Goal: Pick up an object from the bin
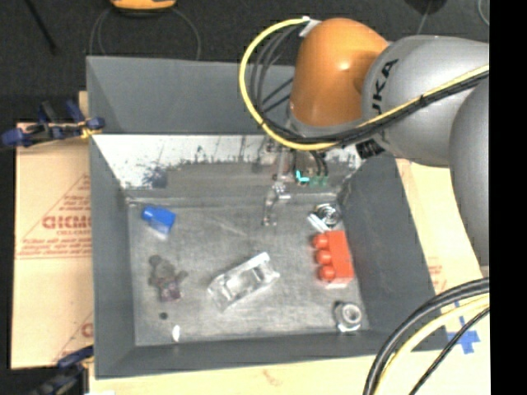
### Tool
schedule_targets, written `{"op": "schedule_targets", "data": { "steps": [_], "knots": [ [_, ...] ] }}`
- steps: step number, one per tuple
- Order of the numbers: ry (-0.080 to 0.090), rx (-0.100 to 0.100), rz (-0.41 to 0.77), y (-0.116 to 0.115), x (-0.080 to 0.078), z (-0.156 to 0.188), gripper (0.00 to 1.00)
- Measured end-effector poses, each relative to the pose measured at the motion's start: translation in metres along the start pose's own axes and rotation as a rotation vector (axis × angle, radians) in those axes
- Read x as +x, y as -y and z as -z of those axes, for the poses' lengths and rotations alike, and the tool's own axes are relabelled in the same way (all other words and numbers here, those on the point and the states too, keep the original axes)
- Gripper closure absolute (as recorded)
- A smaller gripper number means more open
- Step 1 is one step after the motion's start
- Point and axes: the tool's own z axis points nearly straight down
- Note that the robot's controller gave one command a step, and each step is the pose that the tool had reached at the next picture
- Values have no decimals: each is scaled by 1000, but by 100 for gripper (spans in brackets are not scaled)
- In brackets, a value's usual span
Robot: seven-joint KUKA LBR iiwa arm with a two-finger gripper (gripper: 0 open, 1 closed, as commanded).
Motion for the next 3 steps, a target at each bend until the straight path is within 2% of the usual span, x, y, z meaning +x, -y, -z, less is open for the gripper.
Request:
{"op": "schedule_targets", "data": {
  "steps": [1,2,3],
  "knots": [
    [22,2,338,-17,33,-75,0],
    [9,2,697,-57,54,-71,0],
    [4,2,1031,-47,108,-60,0]
  ]
}}
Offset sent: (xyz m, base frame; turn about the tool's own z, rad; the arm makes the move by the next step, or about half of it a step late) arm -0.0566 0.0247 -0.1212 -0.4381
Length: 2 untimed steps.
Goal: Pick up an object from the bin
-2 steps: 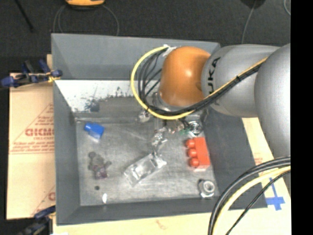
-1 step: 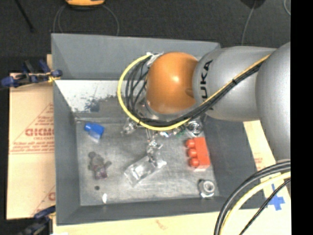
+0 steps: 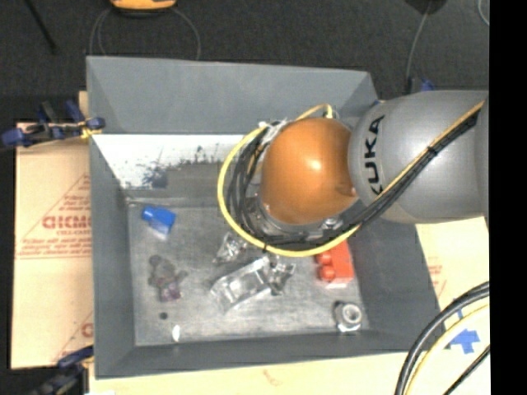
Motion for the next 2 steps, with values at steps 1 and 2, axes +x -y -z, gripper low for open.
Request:
{"op": "schedule_targets", "data": {
  "steps": [1,2],
  "knots": [
    [-3,-8,172,16,14,-50,0],
    [18,21,336,-18,28,-55,0]
  ]
}}
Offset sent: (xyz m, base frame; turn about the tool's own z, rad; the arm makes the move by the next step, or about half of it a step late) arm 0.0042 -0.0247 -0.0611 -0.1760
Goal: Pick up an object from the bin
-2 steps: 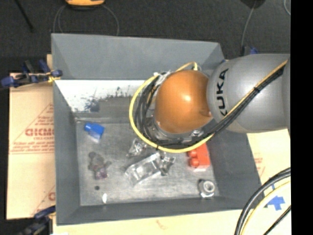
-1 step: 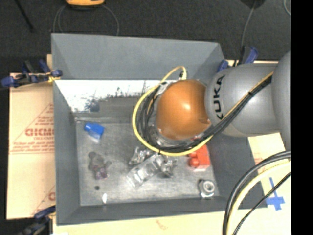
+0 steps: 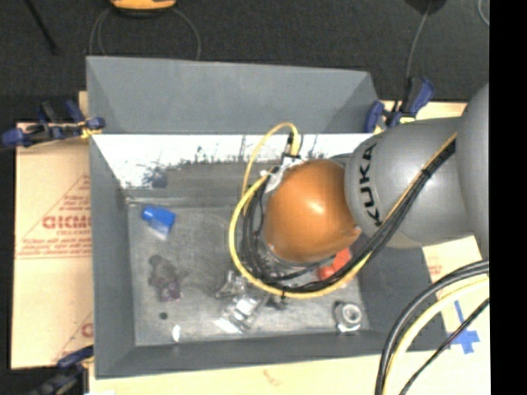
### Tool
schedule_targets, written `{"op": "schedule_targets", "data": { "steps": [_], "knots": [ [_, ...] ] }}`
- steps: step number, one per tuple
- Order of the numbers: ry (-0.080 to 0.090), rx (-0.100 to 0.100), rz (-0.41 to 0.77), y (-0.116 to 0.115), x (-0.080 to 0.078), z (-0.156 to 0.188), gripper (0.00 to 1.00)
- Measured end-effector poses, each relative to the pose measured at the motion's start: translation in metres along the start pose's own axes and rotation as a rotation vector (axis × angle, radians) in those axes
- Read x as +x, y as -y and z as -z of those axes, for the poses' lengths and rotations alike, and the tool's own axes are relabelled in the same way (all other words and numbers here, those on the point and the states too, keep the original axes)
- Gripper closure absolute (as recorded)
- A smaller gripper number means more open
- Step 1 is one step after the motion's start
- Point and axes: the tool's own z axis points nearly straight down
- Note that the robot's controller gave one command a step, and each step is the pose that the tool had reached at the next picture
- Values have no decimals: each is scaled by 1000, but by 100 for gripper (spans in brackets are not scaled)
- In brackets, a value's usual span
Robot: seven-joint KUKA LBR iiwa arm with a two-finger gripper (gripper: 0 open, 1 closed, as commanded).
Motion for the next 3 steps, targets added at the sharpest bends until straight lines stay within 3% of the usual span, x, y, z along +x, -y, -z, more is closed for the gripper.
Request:
{"op": "schedule_targets", "data": {
  "steps": [1,2,3],
  "knots": [
    [4,1,0,0,-2,1,100],
    [-12,-19,-4,3,-3,58,100],
    [-13,-22,-8,4,-3,89,100]
  ]
}}
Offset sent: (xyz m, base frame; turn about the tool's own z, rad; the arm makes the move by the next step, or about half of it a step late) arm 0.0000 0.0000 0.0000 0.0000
